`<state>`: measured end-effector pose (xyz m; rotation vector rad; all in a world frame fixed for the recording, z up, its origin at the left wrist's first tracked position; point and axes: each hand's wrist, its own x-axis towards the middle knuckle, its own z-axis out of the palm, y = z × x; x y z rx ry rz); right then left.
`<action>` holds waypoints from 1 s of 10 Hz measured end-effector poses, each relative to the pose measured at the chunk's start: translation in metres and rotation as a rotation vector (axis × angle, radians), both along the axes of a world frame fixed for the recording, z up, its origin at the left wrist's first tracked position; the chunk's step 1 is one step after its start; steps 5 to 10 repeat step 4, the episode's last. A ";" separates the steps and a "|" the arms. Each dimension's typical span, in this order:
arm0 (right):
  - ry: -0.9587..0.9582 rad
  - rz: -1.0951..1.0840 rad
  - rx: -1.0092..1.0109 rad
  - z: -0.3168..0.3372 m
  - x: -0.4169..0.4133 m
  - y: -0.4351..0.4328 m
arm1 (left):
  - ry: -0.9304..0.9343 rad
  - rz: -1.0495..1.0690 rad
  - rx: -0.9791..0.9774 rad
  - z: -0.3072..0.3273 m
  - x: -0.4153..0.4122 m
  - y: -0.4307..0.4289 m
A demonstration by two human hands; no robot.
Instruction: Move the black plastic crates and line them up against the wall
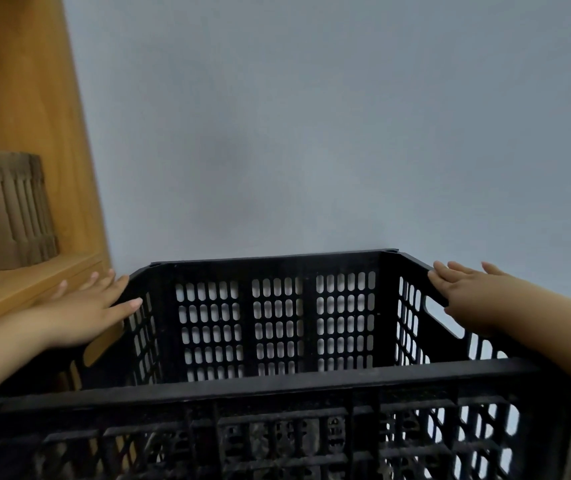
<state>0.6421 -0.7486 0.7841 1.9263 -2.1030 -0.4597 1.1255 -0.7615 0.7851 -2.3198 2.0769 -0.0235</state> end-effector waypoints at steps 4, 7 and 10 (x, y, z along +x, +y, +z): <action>-0.386 -0.018 0.020 0.024 0.010 0.021 | 0.072 -0.009 -0.093 0.013 0.004 0.016; -0.386 -0.018 0.020 0.024 0.010 0.021 | 0.072 -0.009 -0.093 0.013 0.004 0.016; -0.386 -0.018 0.020 0.024 0.010 0.021 | 0.072 -0.009 -0.093 0.013 0.004 0.016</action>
